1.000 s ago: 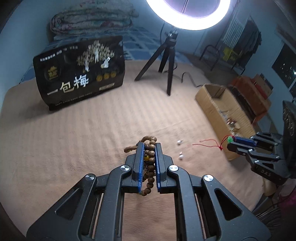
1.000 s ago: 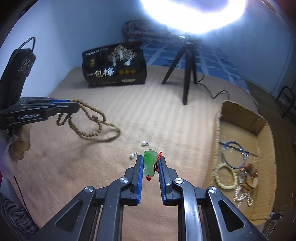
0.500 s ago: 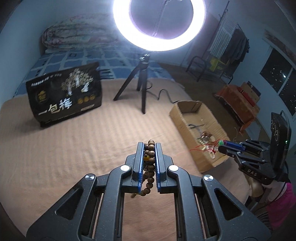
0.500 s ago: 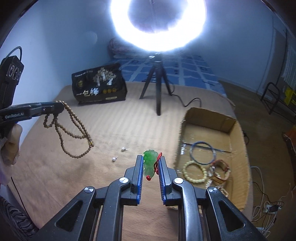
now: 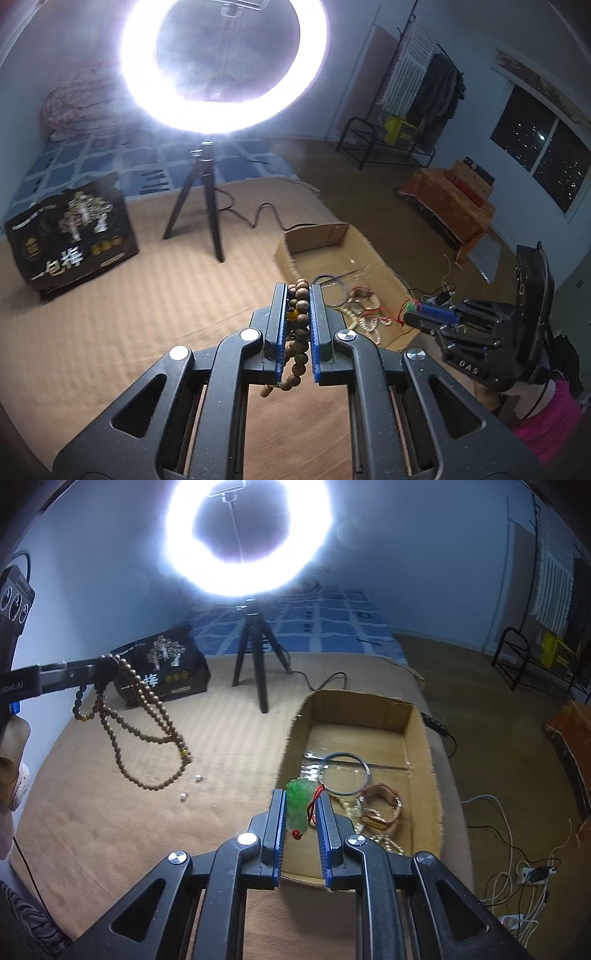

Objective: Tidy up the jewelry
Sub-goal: 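Lift the prayer beads and jade pendant and carry both over the cardboard box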

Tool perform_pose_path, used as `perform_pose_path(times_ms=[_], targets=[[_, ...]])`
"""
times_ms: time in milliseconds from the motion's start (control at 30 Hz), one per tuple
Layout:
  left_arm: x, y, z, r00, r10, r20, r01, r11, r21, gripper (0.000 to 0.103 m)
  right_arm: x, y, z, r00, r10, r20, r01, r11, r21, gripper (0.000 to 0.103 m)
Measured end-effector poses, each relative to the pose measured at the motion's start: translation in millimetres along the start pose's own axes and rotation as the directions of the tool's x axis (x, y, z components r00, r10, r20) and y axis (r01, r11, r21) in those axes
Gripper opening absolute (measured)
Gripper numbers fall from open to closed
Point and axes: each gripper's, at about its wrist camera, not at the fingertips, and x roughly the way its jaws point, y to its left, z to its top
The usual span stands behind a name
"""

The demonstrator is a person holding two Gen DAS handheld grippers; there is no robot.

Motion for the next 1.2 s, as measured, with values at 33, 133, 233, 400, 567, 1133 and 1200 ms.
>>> perform_pose_path(times_ms=[33,133,233,400,567,1133,1200], targets=[[3.2,-4.9,2.0,1.0,-0.003,0.0,0.003,1.0,0.005,0.009,-0.4,-2.8,-0.8,1.0,-0.003,0.0,0.003,1.0,0.003,0.014],[12.9,-18.4,8.4,1.0,-0.016,0.001,0.016,1.0,0.015,0.009,-1.8,-12.8,-3.7,1.0,-0.013,0.0,0.013,1.0,0.018,0.014],[22.0,-29.2,14.0,1.0,-0.021,0.001,0.021,0.999,0.027,0.009,-2.1,-21.9,-6.7,1.0,-0.027,-0.002,0.027,0.999,0.033,0.014],[39.1,-49.6,23.3,1.0,-0.024,0.0,0.024,0.998,0.057,0.009,-0.8,-31.0,-9.5,0.999,-0.051,-0.011,0.051,0.998,0.04,0.014],[61.8,-62.7,29.9,1.0,-0.027,-0.015,0.028,0.997,0.069,0.009,-0.7,-38.4,-10.6,0.999,-0.053,-0.011,0.054,0.998,0.046,0.014],[125.3,-88.8,34.1,0.999,0.011,-0.045,-0.007,0.995,0.1,0.009,12.4,-48.0,-15.4,0.999,-0.039,-0.032,0.04,0.998,0.05,0.014],[130.1,-91.3,32.2,0.999,0.017,-0.047,-0.011,0.994,0.109,0.009,15.3,-49.8,-16.3,0.999,-0.039,-0.038,0.041,0.998,0.051,0.014]])
